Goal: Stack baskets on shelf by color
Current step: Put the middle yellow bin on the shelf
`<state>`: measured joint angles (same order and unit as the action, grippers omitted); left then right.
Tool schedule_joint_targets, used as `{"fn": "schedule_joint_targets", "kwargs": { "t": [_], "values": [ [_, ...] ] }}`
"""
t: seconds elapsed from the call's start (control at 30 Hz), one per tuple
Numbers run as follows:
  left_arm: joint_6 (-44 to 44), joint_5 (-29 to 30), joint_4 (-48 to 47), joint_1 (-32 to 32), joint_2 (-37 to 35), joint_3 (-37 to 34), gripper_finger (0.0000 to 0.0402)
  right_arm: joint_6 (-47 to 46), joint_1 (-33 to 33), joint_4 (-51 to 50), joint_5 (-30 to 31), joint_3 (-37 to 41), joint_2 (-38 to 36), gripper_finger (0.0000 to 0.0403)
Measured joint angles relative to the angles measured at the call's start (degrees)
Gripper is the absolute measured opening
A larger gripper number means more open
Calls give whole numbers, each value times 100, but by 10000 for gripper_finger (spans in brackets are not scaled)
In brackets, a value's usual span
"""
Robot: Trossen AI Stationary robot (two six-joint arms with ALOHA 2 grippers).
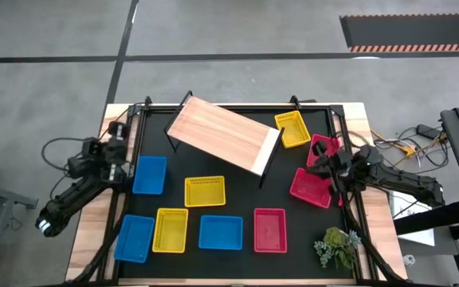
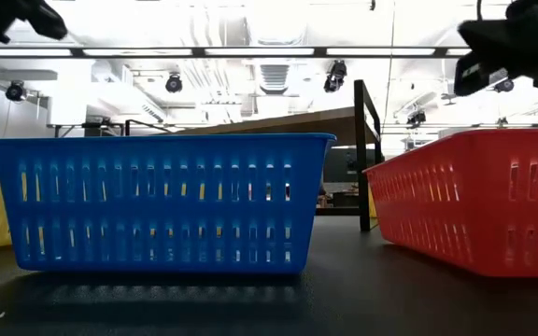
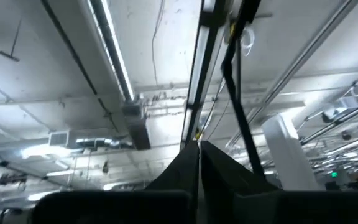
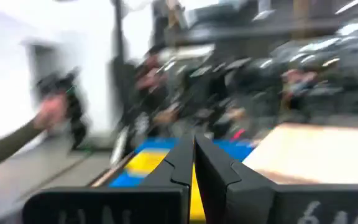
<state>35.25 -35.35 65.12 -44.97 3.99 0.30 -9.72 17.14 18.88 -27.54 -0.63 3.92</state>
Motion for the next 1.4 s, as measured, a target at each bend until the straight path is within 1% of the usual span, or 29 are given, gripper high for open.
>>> {"fn": "schedule_joint_targets", "kwargs": {
  "t": [0.2,0.33,0.63,0.73,0.87,0.97,1.07,1.27,1.4],
  "values": [
    [190,76,94,4,0,0,0,124,-2,1246,64,-124,71,9],
    [190,151,90,4,0,4,0,137,-2,1766,63,-246,395,9],
    [195,175,80,2,0,26,0,681,-4,1836,59,-890,1441,9],
    [464,217,-32,-1,9,153,0,921,-3,1834,60,-995,1584,9],
    [967,293,-214,-2,25,389,0,989,-4,1866,76,-1024,1644,9],
    [1086,349,-292,0,24,541,0,1054,-4,2016,357,-1034,1683,9],
    [1093,558,-323,-1,68,677,0,1079,-4,2065,422,-1203,1724,9],
    [1101,615,-378,0,588,1210,0,1043,-57,2083,322,-1687,2071,9],
    [1101,563,-622,0,1164,1617,0,1373,-278,2089,315,-1970,2533,9]
  ]
}}
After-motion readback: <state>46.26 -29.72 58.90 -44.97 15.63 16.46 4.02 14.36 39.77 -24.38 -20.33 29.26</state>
